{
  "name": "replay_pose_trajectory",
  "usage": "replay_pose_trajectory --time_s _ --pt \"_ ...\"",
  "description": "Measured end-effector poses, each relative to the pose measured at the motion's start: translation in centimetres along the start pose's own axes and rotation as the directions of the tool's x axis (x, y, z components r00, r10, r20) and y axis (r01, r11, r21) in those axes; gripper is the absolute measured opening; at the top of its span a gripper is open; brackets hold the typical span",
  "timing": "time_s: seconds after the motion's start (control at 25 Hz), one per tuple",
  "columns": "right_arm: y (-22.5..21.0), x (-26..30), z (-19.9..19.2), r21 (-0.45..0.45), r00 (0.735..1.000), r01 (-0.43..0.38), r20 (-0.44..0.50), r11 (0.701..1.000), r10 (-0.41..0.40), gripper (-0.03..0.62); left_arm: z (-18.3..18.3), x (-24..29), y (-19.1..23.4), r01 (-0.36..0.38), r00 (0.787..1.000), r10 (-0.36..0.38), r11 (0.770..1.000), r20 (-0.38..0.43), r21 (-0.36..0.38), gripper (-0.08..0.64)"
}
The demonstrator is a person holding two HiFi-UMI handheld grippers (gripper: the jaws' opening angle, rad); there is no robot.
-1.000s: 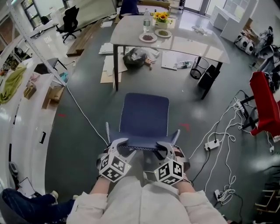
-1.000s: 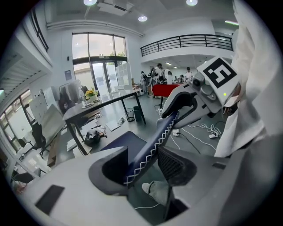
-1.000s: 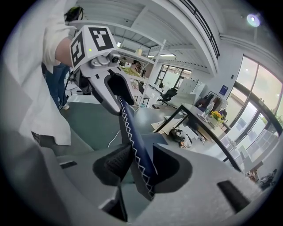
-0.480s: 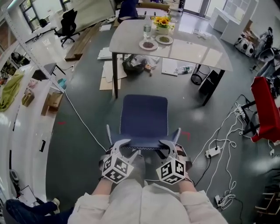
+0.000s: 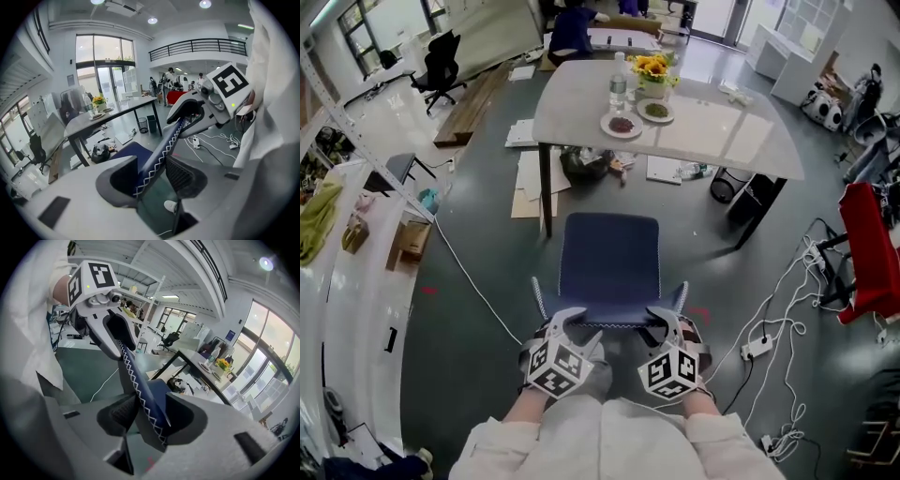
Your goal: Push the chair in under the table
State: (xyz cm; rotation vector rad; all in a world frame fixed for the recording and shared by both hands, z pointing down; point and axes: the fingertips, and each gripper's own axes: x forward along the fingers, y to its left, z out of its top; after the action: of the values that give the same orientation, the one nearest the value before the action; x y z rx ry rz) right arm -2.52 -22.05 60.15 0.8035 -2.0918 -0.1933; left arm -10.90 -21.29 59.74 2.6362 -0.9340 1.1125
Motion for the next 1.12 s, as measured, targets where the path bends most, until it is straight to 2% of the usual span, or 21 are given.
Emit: replay_pose_trajectory --time_s 0.8,0.96,1.12 --pt "-10.6 9.5 3.9 0.032 0.999 0.047 -0.014 0.998 -0.047 0.160 4.1 6.1 13.3 0.024 1.000 -0.024 0.998 0.016 0.053 0.190" --pt "-11.3 10.1 4.0 0.039 0.999 0.034 -0.020 0.999 -0.033 0.160 4.5 6.5 14.0 0.049 0.999 -0.049 0.998 -0.001 0.045 0.190" --pt "-11.4 10.1 4.1 0.039 0.999 0.039 -0.015 0.998 -0.038 0.161 4.6 6.5 14.1 0.041 0.999 -0.041 0.997 0.004 0.064 0.189"
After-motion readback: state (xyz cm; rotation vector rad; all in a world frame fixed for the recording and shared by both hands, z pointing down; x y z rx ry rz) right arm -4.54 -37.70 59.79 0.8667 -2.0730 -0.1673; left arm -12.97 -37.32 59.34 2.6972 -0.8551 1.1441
